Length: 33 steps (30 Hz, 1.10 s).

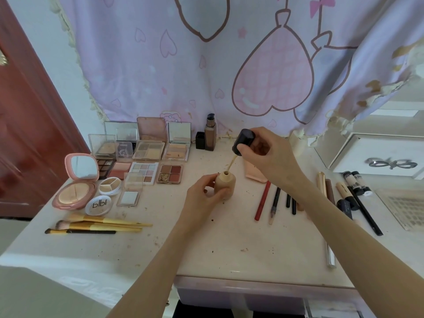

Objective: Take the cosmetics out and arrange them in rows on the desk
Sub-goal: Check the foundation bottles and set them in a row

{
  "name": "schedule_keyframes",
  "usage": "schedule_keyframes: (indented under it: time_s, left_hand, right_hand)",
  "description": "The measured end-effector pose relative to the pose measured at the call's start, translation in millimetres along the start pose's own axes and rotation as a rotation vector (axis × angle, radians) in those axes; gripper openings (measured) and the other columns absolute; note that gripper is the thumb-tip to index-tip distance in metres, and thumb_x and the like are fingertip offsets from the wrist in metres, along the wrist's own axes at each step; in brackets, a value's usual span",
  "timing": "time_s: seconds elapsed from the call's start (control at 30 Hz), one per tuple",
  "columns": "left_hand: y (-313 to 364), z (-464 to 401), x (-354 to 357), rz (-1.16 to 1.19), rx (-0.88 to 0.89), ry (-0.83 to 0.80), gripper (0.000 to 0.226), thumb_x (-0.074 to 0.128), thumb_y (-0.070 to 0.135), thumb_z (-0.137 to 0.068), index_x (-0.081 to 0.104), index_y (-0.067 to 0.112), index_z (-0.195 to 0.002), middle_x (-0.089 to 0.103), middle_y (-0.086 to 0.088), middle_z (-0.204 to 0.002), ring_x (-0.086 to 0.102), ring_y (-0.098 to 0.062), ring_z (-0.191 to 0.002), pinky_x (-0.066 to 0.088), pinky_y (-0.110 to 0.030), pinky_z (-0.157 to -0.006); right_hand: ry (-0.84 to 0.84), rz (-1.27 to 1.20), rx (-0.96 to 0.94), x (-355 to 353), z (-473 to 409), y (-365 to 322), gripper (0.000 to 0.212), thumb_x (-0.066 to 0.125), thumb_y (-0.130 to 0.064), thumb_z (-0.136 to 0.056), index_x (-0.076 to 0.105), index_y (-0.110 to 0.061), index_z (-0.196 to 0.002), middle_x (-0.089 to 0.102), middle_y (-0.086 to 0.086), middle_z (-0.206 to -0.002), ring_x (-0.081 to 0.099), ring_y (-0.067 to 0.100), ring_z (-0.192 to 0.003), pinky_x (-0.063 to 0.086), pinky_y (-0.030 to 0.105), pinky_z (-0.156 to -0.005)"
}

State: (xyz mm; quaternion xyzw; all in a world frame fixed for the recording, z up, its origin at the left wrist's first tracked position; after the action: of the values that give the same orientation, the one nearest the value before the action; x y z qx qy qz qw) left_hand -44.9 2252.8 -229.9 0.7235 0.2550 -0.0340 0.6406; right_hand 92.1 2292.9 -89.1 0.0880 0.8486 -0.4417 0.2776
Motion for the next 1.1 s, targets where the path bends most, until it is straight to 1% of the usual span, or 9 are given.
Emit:
schedule_keyframes:
  time_s: [0.13,0.37,0.43,0.53,0.63,0.73,0.87,1.0,1.1]
  left_hand:
    - [1.8,1.4,-1.1,0.016,0.005,0.007,0.037,0.067,0.022,-0.083,0.058,0.022,-0.119,0.063,0.011,-0.108,0.054,0.001,-0.091,0.036,-0.002,-0.071]
    - [2.7,1.8,-1.6,0.0,0.004,0.007,0.038,0.067,0.024,-0.083,0.057,0.022,-0.12,0.062,0.01,-0.108,0.054,-0.001,-0.092,0.035,0.0,-0.07]
    - [2.6,2.1,-1.8,0.001,0.0,0.006,0.038,0.067,0.024,-0.083,0.056,0.024,-0.12,0.062,0.012,-0.107,0.054,0.001,-0.091,0.035,0.0,-0.07]
    - [4.2,1.8,-1.3,0.009,0.006,-0.005,0.038,0.067,0.023,-0.083,0.056,0.024,-0.12,0.06,0.014,-0.106,0.054,-0.001,-0.09,0.04,-0.002,-0.072]
    - [4.1,1.0,-1.1,0.021,-0.002,-0.007,0.034,0.066,0.024,-0.084,0.054,0.031,-0.114,0.059,0.018,-0.103,0.056,-0.003,-0.089,0.043,-0.005,-0.073]
    - [1.0,-2.7,-6.7,0.034,-0.01,0.027,0.032,0.066,0.024,-0.084,0.054,0.032,-0.113,0.06,0.018,-0.102,0.057,-0.001,-0.089,0.042,-0.004,-0.073]
    - [5.5,-21.4,-23.2,0.01,0.008,0.155,0.033,0.066,0.019,-0.083,0.06,0.02,-0.115,0.059,0.004,-0.106,0.057,-0.006,-0.088,0.043,-0.009,-0.074]
    - [14.0,-51.7,-29.3,-0.011,-0.004,0.253,0.032,0.067,0.017,-0.082,0.061,0.016,-0.114,0.057,0.0,-0.104,0.055,-0.012,-0.088,0.04,-0.012,-0.074]
    - [20.8,-75.1,-22.8,-0.043,0.004,0.27,0.034,0.067,0.017,-0.081,0.062,0.016,-0.115,0.059,-0.001,-0.106,0.055,-0.012,-0.087,0.039,-0.011,-0.072]
  right_hand:
    - [-0.05,0.035,0.001,10.2,1.1,-2.1,0.014,0.064,-0.021,-0.084,0.059,-0.017,-0.095,0.061,0.003,-0.076,0.05,0.007,-0.066,0.042,0.015,-0.065]
    - [-0.037,-0.023,0.049,5.1,1.5,4.8,0.015,0.063,-0.022,-0.084,0.061,-0.016,-0.098,0.057,-0.005,-0.072,0.048,0.003,-0.065,0.042,0.014,-0.065]
    - [-0.005,-0.099,0.093,-0.5,0.0,11.4,0.013,0.062,-0.021,-0.085,0.061,-0.016,-0.097,0.053,-0.008,-0.07,0.048,0.002,-0.064,0.042,0.014,-0.064]
    - [0.048,-0.284,0.217,-7.1,-0.5,29.3,0.004,0.059,-0.018,-0.089,0.058,-0.021,-0.092,0.058,0.002,-0.073,0.05,0.009,-0.064,0.043,0.023,-0.063]
    - [0.101,-0.553,0.374,-9.4,1.6,58.0,0.012,0.056,-0.01,-0.091,0.057,-0.007,-0.102,0.061,0.006,-0.073,0.048,0.014,-0.06,0.039,0.022,-0.055]
    - [0.12,-0.689,0.47,-9.6,3.4,79.4,0.015,0.053,-0.002,-0.09,0.053,0.001,-0.105,0.063,0.012,-0.075,0.049,0.017,-0.06,0.04,0.021,-0.051]
    - [0.114,-0.712,0.516,-9.0,1.9,95.8,0.018,0.052,0.006,-0.087,0.052,-0.001,-0.104,0.067,0.014,-0.091,0.056,0.015,-0.069,0.042,0.02,-0.056]
    - [0.103,-0.661,0.525,-6.0,-5.8,114.6,0.022,0.06,0.001,-0.085,0.054,-0.01,-0.102,0.068,0.008,-0.109,0.057,0.01,-0.079,0.038,0.023,-0.062]
    - [0.061,-0.574,0.475,-1.0,-12.8,120.8,0.028,0.057,-0.007,-0.09,0.056,-0.012,-0.118,0.066,-0.001,-0.114,0.057,-0.001,-0.081,0.038,0.018,-0.066]
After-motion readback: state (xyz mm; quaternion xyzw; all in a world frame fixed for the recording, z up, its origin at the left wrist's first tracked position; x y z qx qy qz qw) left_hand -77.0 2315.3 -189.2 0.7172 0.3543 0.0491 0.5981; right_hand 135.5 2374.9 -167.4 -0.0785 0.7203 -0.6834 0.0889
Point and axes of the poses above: each hand's wrist, its own z-axis away from the middle knuckle, its own x-axis out of the palm, y = z × x, the point moved 10 cm from there along -z, towards the middle knuckle
